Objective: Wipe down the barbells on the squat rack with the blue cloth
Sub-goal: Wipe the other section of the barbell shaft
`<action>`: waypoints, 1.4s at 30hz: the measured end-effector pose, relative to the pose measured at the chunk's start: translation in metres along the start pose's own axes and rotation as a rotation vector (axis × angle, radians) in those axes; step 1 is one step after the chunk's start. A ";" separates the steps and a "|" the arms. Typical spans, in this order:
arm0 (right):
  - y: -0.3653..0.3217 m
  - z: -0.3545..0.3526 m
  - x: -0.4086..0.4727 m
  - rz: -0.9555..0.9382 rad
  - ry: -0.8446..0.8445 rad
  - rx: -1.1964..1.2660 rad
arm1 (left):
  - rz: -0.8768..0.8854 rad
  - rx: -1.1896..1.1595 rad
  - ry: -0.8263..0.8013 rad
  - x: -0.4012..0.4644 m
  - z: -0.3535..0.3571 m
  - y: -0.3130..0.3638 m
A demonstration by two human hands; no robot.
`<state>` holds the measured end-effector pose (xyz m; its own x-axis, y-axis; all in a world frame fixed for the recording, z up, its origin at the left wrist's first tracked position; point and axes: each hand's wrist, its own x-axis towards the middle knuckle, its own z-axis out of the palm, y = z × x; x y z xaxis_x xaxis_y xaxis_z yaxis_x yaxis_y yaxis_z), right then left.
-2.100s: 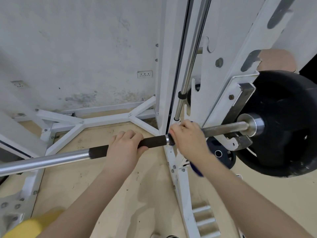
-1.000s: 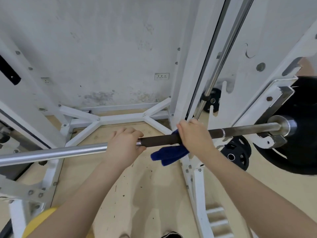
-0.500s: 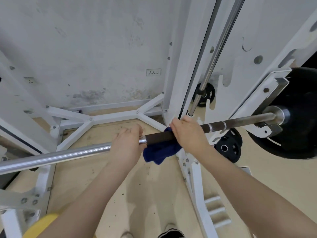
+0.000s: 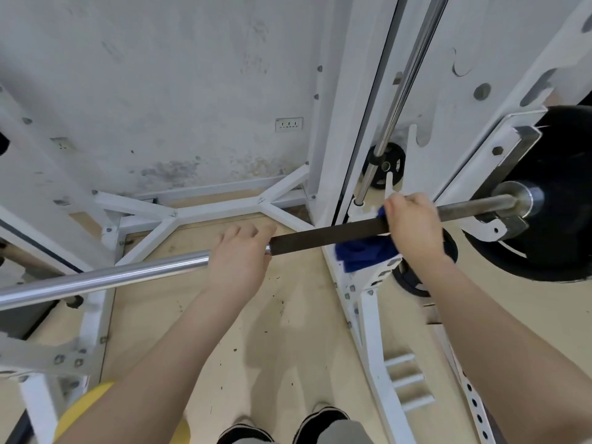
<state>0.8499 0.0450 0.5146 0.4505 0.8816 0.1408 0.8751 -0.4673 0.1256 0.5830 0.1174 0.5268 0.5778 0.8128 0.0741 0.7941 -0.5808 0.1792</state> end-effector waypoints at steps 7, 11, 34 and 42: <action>-0.043 0.000 -0.009 -0.121 0.061 0.056 | 0.004 0.039 -0.016 0.022 0.003 0.063; 0.012 0.005 0.002 -0.217 0.066 0.187 | 0.121 0.028 -0.066 0.032 0.010 0.094; 0.056 0.006 -0.044 0.937 -0.002 1.499 | 0.075 -0.049 0.235 0.032 0.038 0.095; 0.050 0.037 -0.035 1.401 -0.094 2.419 | 0.074 -0.078 0.272 0.027 0.039 0.094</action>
<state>0.8844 -0.0066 0.4797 0.4791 0.4546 -0.7509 -0.8777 0.2571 -0.4044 0.6811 0.0828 0.5071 0.5533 0.7568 0.3482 0.7288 -0.6421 0.2376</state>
